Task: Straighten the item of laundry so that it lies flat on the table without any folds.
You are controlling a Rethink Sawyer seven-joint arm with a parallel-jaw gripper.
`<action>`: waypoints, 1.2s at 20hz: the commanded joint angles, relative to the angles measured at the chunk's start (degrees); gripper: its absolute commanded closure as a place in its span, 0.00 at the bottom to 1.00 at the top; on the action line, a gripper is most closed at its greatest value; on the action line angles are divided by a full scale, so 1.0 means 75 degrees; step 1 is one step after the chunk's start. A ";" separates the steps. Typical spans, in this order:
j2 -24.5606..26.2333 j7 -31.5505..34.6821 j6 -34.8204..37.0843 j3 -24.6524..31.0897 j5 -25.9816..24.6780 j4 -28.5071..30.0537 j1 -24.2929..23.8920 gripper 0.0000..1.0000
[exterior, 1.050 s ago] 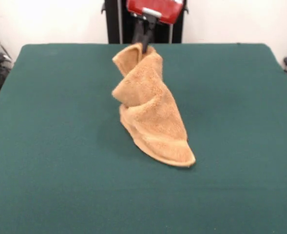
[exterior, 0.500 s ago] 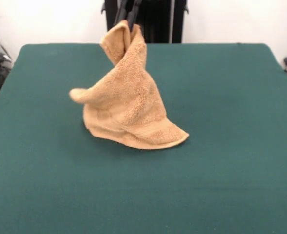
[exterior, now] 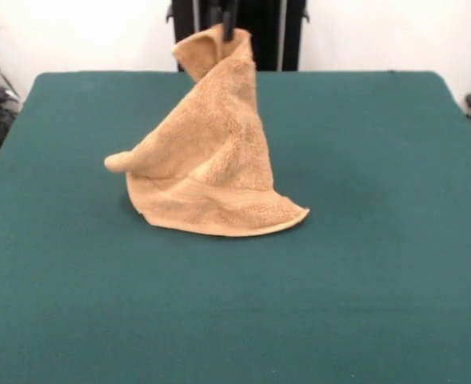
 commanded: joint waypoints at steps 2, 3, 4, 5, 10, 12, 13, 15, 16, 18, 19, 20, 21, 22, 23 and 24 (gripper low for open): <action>0.0175 0.3033 0.1374 0.1138 0.2257 0.1561 0.0115 1.00; 0.0178 0.3111 0.1345 0.1067 0.2398 0.1615 0.0195 1.00; 0.0168 0.3389 0.1218 0.1021 0.2682 0.1773 0.0278 1.00; 0.0157 0.3494 0.1102 0.1010 0.2906 0.1898 0.0334 1.00; 0.0078 0.4388 -0.0234 0.1113 0.4159 0.2655 0.0764 1.00; 0.0135 0.4548 -0.0542 0.1055 0.4306 0.2644 0.0879 1.00; 0.0133 0.4477 -0.0654 0.1050 0.4352 0.2662 0.0899 1.00; 0.0091 0.4284 -0.0813 0.1095 0.4321 0.2737 0.0823 1.00; 0.0068 0.4275 -0.0817 0.1106 0.4357 0.2784 0.0809 1.00; -0.0019 0.4249 -0.0978 0.1228 0.4465 0.2944 0.0720 0.00; -0.0056 0.4286 -0.1056 0.1285 0.4565 0.3007 0.0700 0.00; -0.0093 0.4322 -0.1134 0.1342 0.4666 0.3070 0.0680 0.00; -0.0129 0.4359 -0.1212 0.1399 0.4767 0.3133 0.0660 0.00; -0.0198 0.4410 -0.1318 0.1512 0.4947 0.3245 0.0623 0.00; -0.0238 0.4438 -0.1360 0.1570 0.5089 0.3307 0.0608 0.00; -0.0356 0.4501 -0.1518 0.1782 0.5483 0.3494 0.0550 0.00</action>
